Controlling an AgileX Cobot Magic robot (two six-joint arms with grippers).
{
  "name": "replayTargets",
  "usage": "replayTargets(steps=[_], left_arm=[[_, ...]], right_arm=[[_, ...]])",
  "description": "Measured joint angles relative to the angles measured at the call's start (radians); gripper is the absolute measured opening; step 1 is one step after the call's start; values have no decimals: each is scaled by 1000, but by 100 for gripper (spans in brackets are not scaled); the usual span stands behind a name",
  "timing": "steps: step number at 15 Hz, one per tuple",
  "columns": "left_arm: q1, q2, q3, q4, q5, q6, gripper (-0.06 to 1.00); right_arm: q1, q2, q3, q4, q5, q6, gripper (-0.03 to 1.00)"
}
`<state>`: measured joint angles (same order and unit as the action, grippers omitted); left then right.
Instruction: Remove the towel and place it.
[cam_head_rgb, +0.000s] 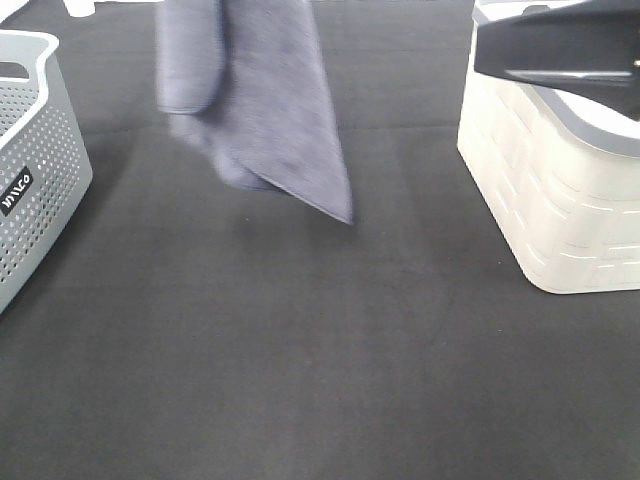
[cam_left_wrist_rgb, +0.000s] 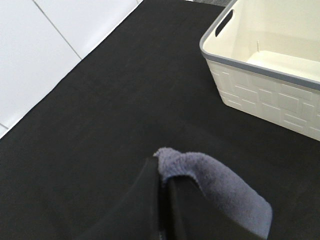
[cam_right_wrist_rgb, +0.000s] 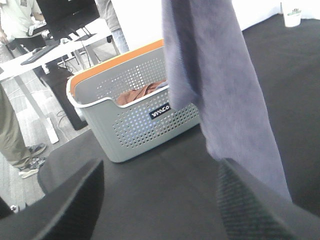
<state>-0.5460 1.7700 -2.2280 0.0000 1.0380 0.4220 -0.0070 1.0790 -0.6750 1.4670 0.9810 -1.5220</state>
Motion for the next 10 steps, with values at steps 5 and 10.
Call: replayTargets(steps=[5,10], left_arm=[[-28,67,0,9,-117,-48,0],[-28,77,0,9,-176,-19,0]], right_arm=[[4,87,0,119,-7,-103,63],[295,221,-80,170,-225,-216,62]])
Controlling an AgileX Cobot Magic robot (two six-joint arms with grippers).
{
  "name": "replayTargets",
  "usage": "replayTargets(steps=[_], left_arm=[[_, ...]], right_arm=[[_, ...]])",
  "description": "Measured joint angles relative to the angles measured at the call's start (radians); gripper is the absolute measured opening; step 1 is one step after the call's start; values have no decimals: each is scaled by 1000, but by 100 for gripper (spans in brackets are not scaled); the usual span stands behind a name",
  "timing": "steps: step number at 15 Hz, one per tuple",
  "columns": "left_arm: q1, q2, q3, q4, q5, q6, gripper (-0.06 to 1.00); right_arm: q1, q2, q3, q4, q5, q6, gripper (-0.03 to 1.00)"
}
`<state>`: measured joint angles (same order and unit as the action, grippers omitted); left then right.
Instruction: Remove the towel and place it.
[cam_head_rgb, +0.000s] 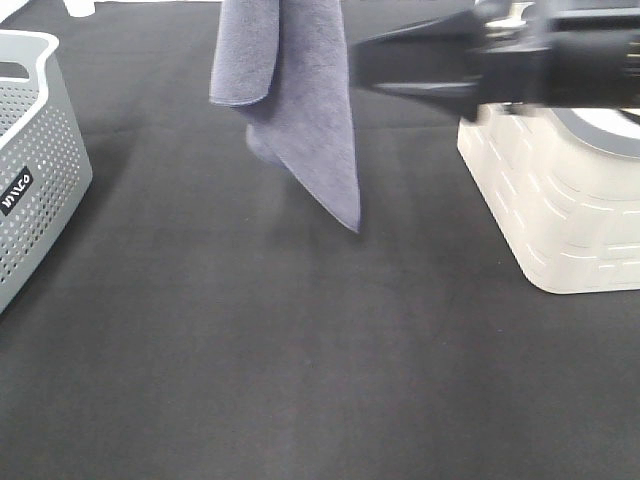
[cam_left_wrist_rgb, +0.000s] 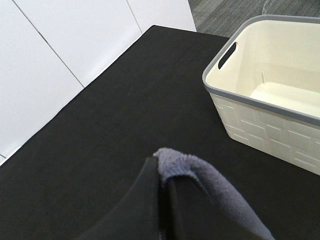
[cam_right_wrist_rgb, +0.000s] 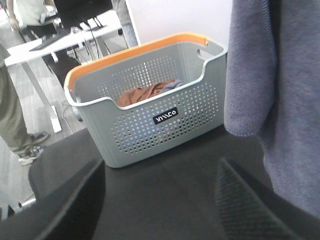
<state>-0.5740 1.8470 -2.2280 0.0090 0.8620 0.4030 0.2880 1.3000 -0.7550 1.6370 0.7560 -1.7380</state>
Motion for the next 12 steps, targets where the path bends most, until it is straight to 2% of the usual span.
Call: replayTargets(steps=[2,5,9,12], left_arm=[[0,0,0,-9,4,18,0],[0,0,0,-31,25,33,0],[0,0,0,-166,32,216,0],[0,0,0,-219,39,310,0]], right_arm=[[66,70,-59,6,-60,-5,62],[87,162,-129,25,-62,-10,62],[89,284,-233,27,-24,-12,62],[89,308,-254,29,-26,-50,62]])
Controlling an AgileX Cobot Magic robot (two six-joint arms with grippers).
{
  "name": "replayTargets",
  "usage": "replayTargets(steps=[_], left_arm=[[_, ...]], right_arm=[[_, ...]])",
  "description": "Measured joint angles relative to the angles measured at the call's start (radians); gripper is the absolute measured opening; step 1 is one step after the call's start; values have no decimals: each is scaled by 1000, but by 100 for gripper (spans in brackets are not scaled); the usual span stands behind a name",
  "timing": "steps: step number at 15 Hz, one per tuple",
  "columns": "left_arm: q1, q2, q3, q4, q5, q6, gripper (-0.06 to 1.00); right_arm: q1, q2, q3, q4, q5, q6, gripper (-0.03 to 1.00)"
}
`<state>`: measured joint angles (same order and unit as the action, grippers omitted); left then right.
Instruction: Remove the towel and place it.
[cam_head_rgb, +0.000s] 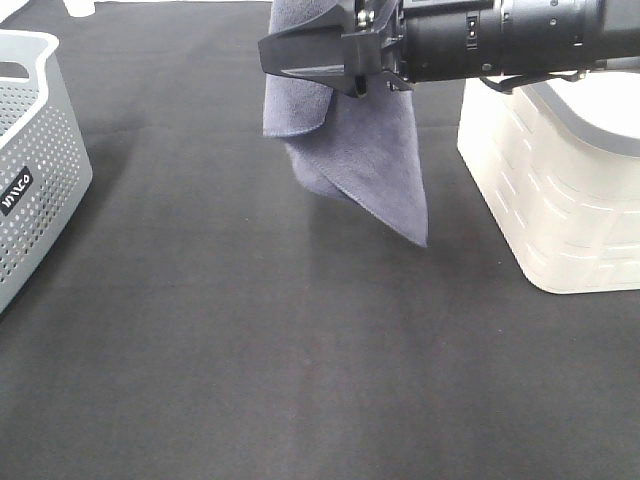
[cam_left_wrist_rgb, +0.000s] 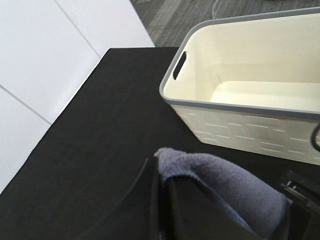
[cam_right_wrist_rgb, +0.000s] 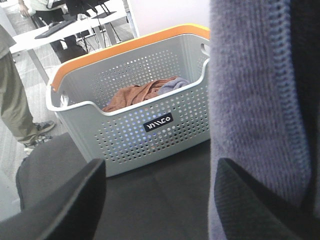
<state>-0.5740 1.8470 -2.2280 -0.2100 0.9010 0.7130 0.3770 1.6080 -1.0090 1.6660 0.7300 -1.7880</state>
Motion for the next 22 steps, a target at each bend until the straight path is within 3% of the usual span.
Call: replayTargets(steps=[3,8,10,18,22], left_arm=[[0,0,0,-13,14,31,0],[0,2,0,-1,21,42,0],[0,2,0,-2,28,42,0],[0,2,0,-22,29,43,0],[0,2,0,-36,30,43,0]], right_arm=[[0,-2,-3,-11,-7,-4,62],[0,-38,-3,-270,-55,201,62],[0,-39,-3,-281,-110,219,62],[0,-1,-3,29,-140,-58,57],[0,92,-28,67,-104,-173,57]])
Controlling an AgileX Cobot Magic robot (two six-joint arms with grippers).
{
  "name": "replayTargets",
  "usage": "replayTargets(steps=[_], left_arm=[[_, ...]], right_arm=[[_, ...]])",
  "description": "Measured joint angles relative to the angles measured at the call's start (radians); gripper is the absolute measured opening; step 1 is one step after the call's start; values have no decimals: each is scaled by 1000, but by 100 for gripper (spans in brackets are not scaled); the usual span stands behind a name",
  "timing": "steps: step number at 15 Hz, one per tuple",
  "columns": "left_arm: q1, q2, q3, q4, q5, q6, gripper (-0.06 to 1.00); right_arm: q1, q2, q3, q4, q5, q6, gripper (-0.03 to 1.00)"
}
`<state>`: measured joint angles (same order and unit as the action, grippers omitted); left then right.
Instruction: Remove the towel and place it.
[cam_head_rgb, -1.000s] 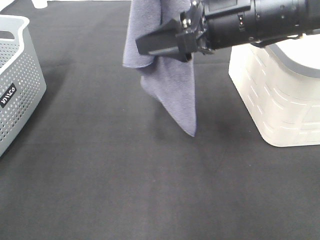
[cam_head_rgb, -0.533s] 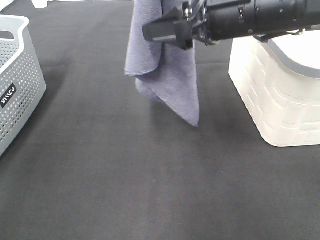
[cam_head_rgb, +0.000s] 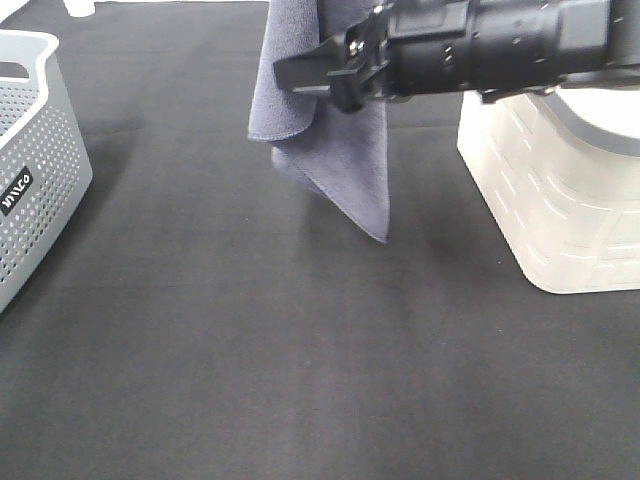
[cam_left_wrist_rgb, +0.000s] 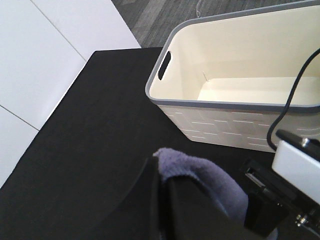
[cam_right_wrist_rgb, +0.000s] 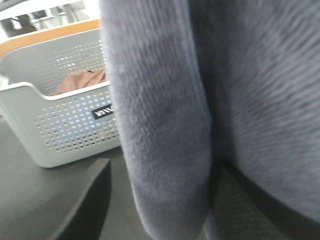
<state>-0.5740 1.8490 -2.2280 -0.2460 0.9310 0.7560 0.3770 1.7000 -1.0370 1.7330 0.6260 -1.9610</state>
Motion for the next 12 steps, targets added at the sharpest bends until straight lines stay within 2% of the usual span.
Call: replayTargets(steps=[2,5,7,9,12], left_arm=[[0,0,0,-4,2,0,0],[0,0,0,-7,15,1,0],[0,0,0,-6,18,2,0],[0,0,0,-5,24,3,0],[0,0,0,17,40,4,0]], right_arm=[[0,60,-47,2,67,-5,57],[0,96,-86,6,80,-4,55],[0,96,-86,-4,116,51,47],[0,96,-88,-100,172,163,36],[0,73,-89,-345,227,378,26]])
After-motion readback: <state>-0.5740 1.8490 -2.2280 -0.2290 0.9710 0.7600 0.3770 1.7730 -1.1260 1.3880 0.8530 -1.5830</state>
